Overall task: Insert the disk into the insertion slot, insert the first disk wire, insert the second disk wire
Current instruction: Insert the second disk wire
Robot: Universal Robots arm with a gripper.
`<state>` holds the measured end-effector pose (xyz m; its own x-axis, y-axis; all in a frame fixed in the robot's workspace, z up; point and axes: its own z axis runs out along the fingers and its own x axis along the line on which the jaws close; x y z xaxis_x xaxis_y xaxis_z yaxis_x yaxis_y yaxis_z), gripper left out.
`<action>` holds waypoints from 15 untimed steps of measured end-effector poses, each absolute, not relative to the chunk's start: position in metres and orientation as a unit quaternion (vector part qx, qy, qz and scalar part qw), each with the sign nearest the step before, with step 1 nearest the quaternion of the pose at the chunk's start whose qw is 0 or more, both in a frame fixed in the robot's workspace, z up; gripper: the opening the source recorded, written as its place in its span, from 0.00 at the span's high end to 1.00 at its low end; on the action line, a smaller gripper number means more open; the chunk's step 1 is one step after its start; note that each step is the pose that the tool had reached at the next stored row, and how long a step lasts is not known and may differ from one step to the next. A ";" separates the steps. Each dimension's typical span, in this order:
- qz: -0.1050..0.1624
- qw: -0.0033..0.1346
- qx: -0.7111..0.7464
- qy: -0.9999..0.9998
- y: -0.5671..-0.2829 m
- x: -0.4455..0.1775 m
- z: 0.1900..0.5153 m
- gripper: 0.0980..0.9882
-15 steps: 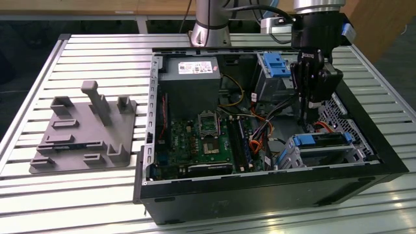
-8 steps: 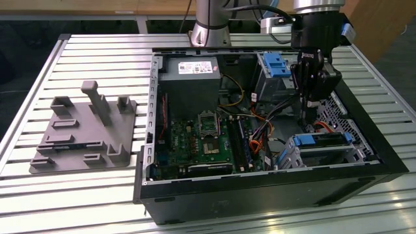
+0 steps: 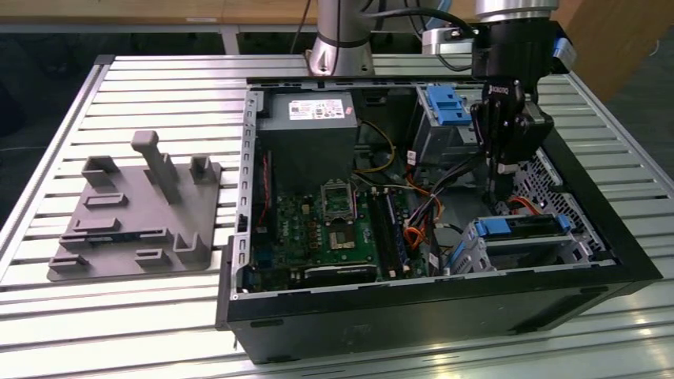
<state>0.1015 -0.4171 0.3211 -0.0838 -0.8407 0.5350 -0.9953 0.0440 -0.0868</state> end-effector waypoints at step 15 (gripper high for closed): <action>0.189 0.208 0.662 -0.695 -0.417 0.118 0.321 0.95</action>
<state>0.1185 -0.4170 0.3211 -0.0385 -0.8411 0.5395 -0.9985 0.0531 0.0115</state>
